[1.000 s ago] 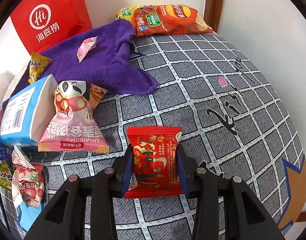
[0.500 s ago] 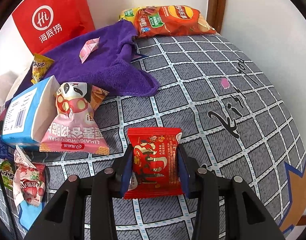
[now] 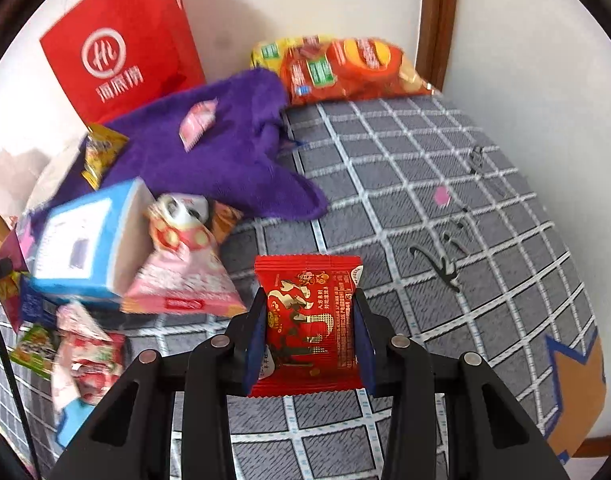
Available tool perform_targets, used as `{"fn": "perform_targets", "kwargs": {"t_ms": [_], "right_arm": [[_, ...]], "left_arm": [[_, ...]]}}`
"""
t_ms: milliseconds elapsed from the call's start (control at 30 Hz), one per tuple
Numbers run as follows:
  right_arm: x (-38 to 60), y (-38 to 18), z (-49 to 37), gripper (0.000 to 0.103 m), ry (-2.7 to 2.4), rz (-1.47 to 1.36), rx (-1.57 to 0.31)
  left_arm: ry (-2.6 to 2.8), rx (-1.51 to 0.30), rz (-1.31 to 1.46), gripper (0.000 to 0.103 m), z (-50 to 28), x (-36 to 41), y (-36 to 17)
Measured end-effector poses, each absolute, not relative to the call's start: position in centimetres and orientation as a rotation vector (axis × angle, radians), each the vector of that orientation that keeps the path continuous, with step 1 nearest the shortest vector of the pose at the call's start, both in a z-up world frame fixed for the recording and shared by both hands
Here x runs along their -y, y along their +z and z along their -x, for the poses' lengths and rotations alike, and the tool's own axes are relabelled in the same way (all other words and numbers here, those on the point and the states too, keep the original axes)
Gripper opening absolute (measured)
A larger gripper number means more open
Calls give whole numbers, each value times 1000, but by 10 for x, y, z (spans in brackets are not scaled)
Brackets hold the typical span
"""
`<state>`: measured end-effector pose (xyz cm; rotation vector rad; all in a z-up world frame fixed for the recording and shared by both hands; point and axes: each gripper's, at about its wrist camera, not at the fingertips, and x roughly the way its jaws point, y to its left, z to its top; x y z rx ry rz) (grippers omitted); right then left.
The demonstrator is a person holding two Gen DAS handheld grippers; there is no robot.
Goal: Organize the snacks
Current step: 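Carry the red packet and pink-yellow bag over the purple towel with both grippers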
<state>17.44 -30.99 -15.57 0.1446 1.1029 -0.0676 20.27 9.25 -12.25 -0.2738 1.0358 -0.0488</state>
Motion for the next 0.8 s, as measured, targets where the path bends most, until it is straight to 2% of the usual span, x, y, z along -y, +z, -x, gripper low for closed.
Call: {"fn": "perform_targets", "kwargs": {"t_ms": [433, 800], "right_arm": [[282, -70, -186, 39, 10, -118, -960], [264, -29, -210, 39, 71, -119, -903]], "left_arm": [[-85, -917, 246, 67, -191, -89, -58], [-110, -860, 208, 67, -208, -70, -26]]}}
